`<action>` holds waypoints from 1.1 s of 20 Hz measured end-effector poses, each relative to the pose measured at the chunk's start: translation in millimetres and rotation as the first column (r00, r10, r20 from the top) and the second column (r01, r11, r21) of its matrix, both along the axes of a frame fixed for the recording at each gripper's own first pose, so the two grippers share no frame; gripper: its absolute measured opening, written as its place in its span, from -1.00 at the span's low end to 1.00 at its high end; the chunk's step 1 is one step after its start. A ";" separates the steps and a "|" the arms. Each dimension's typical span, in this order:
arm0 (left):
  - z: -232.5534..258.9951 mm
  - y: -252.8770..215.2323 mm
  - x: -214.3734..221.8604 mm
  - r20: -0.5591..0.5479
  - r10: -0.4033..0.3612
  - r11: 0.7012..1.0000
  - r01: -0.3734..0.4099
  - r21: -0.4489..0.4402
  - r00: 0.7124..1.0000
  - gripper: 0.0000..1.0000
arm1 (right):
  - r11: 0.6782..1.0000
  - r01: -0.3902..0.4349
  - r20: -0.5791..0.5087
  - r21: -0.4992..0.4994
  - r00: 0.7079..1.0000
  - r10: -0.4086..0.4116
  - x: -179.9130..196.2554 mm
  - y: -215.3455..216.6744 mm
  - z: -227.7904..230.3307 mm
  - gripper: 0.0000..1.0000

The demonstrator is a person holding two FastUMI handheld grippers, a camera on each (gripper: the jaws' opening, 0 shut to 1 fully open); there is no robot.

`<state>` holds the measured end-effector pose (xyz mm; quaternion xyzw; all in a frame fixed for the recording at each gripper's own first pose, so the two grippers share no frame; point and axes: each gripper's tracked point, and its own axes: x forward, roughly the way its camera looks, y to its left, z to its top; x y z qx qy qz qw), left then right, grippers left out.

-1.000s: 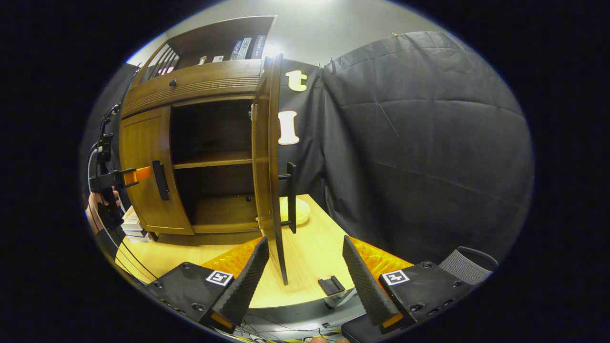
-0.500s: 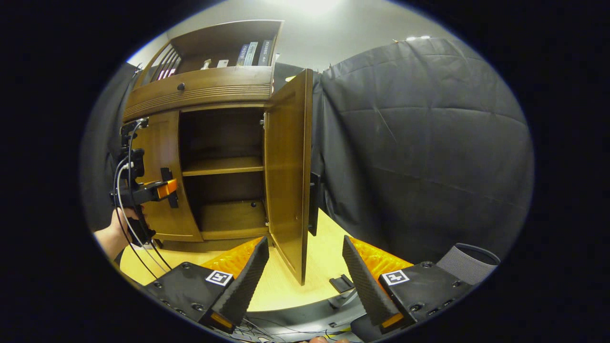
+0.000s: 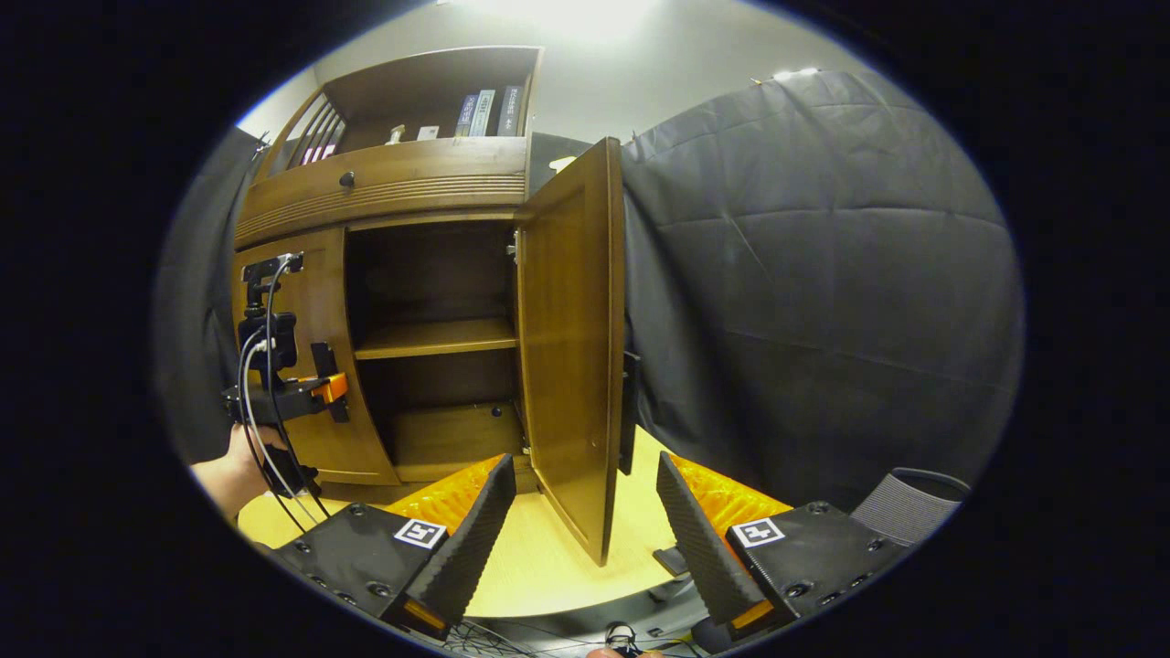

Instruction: Open the right door of the double-door shoe cabinet with the right hand, and open the left door with the left hand.

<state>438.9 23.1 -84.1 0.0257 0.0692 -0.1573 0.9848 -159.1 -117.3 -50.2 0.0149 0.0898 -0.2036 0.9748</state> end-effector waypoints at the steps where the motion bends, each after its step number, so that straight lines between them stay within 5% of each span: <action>1: -0.4 0.6 -0.2 -0.007 0.005 1.000 -0.005 0.006 1.000 -0.46 | 1.000 -0.007 0.004 -0.001 1.000 0.007 5.0 0.3 0.8 0.89; 13: 4.0 2.2 -8.3 -0.034 -0.025 1.000 0.024 -0.008 0.999 -0.53 | 0.999 -0.035 0.014 -0.001 0.999 0.035 8.5 5.6 -6.5 0.89; 22: 26.9 5.4 -20.1 -0.020 -0.060 0.998 0.059 -0.020 0.998 -0.50 | 0.989 -0.144 0.019 0.010 0.989 0.144 27.1 32.3 -13.9 0.89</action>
